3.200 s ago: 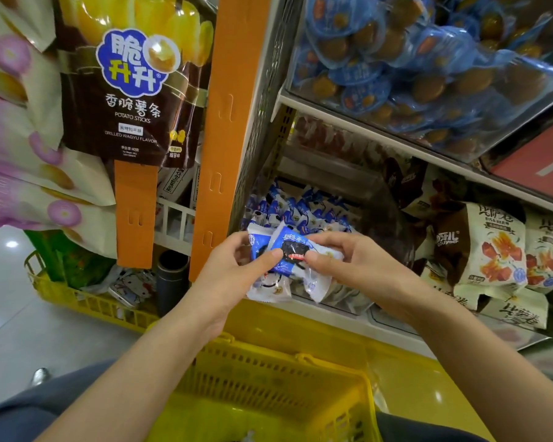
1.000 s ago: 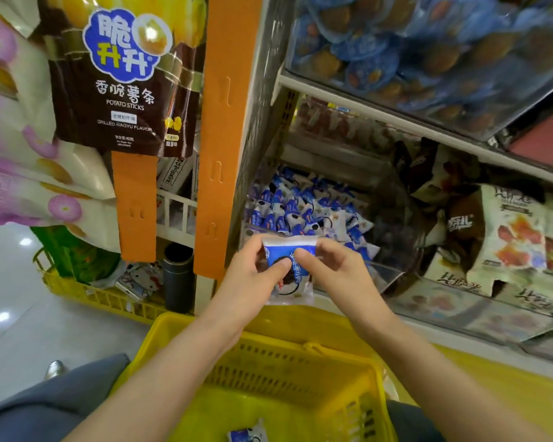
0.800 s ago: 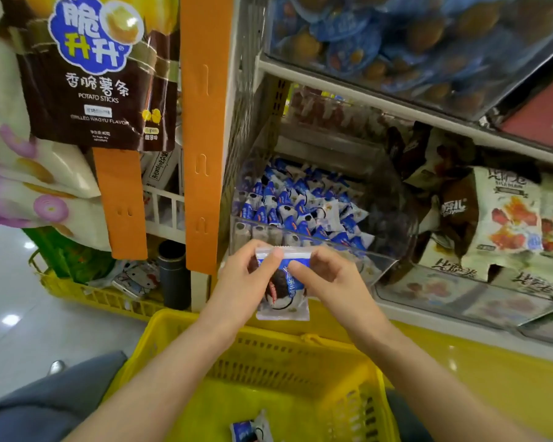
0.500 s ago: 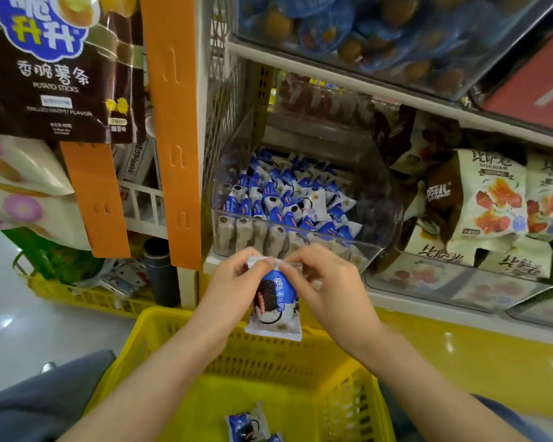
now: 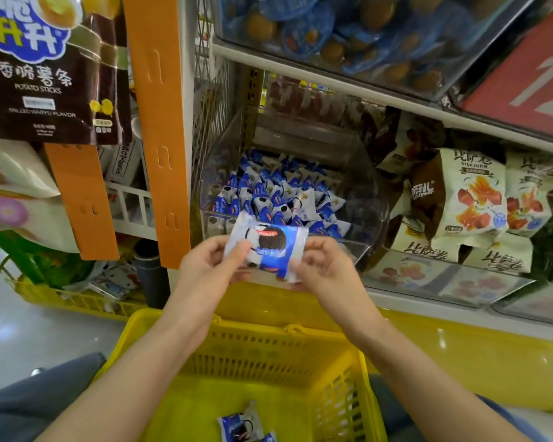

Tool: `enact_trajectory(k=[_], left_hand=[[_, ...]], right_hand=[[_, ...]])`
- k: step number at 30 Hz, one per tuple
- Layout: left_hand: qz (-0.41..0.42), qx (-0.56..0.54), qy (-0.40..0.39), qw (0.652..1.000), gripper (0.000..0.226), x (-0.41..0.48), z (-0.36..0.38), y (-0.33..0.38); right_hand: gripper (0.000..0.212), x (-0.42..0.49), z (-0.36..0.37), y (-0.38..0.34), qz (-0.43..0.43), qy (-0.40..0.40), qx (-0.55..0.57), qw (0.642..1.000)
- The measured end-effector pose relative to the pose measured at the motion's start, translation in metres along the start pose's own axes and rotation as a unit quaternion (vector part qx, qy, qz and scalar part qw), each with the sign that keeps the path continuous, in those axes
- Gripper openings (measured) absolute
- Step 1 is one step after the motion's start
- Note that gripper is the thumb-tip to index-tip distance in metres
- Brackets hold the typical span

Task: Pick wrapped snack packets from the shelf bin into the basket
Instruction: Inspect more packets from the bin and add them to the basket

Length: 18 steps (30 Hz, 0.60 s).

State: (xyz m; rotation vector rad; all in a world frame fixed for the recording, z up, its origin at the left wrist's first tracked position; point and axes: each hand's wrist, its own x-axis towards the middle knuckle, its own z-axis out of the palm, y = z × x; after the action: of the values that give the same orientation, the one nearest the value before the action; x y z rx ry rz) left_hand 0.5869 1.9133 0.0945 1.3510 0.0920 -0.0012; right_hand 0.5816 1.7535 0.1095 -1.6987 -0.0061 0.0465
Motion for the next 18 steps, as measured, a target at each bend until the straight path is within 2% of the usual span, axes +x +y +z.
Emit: enact_trajectory(k=[3, 6, 7, 11, 18], left_hand=[[0.048, 0.027, 0.014, 0.998, 0.019, 0.002, -0.001, 0.003], [0.095, 0.074, 0.014, 0.993, 0.013, 0.0, 0.0, 0.004], [0.11, 0.102, 0.01, 0.989, 0.013, 0.0, 0.0, 0.002], [0.14, 0.183, -0.036, 0.972, 0.014, -0.005, 0.002, -0.001], [0.155, 0.205, -0.07, 0.964, 0.014, -0.01, 0.004, 0.002]], right_hand=[[0.032, -0.004, 0.003, 0.007, -0.004, -0.065, -0.09, 0.994], [0.044, -0.006, 0.004, 0.009, -0.061, -0.064, -0.177, 0.98], [0.041, -0.007, 0.005, 0.007, -0.078, -0.056, -0.17, 0.981], [0.008, -0.009, 0.008, 0.001, -0.094, -0.022, -0.121, 0.988], [0.007, -0.011, 0.007, -0.001, -0.11, -0.019, -0.137, 0.984]])
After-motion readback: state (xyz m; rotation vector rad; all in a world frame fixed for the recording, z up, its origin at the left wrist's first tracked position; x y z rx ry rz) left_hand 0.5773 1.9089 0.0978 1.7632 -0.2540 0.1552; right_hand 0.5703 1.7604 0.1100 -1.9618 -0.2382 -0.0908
